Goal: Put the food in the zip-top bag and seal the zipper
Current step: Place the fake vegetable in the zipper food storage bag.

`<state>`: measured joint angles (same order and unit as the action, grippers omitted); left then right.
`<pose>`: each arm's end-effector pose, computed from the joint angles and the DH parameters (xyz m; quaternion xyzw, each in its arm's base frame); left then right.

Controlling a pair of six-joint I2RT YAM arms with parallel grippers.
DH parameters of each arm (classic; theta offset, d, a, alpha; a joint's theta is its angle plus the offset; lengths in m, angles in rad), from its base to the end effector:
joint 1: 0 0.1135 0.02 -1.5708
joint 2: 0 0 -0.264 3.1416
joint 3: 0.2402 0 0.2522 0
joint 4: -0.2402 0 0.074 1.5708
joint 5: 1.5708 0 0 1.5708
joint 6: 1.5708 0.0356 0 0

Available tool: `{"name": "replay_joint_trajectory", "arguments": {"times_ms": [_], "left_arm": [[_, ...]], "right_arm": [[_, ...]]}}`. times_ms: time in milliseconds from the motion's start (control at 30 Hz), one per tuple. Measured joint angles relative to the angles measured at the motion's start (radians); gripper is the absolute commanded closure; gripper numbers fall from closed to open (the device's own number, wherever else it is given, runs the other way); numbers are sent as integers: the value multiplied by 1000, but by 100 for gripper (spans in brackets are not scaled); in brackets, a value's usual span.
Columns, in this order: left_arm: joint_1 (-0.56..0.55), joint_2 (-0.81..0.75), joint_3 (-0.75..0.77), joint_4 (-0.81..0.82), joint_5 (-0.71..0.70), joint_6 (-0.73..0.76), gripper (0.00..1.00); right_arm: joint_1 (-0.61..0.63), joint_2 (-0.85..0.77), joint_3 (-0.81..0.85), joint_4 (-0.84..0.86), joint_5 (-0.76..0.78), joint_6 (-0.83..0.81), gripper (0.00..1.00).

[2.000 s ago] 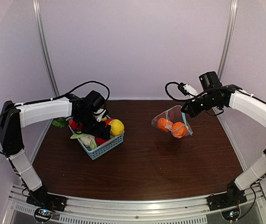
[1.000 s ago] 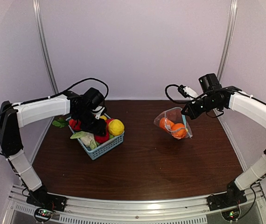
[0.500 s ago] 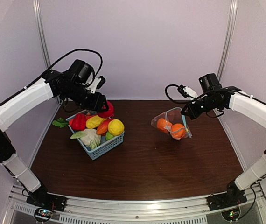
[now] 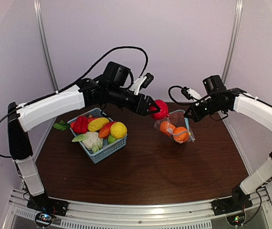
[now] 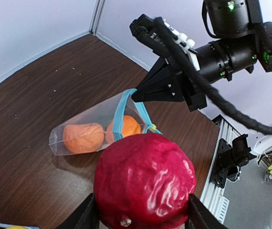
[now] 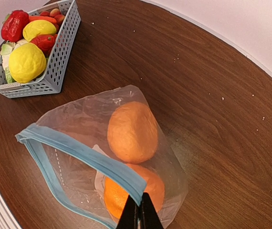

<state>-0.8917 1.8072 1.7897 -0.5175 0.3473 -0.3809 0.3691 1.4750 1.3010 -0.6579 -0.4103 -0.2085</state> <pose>0.2545 -0.3346 0.3711 0.2990 0.8064 -0.4105 0.3030 0.2917 0.1280 0.3141 -0.3305 0.8542 0.2177 0.3372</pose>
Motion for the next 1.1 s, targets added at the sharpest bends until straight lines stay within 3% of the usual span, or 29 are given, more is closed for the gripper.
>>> {"name": "replay_joint_trajectory", "arguments": {"times_ms": [533,900,1000,1100], "left_arm": [[-50,177,80,149,-3,-84,60],[-50,347,206,120,-93,-150,64],[-50,364,212,88,-143,-162,57],[-50,372,217,79,-170,-174,37]], "right_arm": [[0,68,69,-5,-33,49,100],[0,68,71,-5,-98,85,100],[0,68,71,-5,-126,86,100],[0,68,71,-5,-166,86,100]]}}
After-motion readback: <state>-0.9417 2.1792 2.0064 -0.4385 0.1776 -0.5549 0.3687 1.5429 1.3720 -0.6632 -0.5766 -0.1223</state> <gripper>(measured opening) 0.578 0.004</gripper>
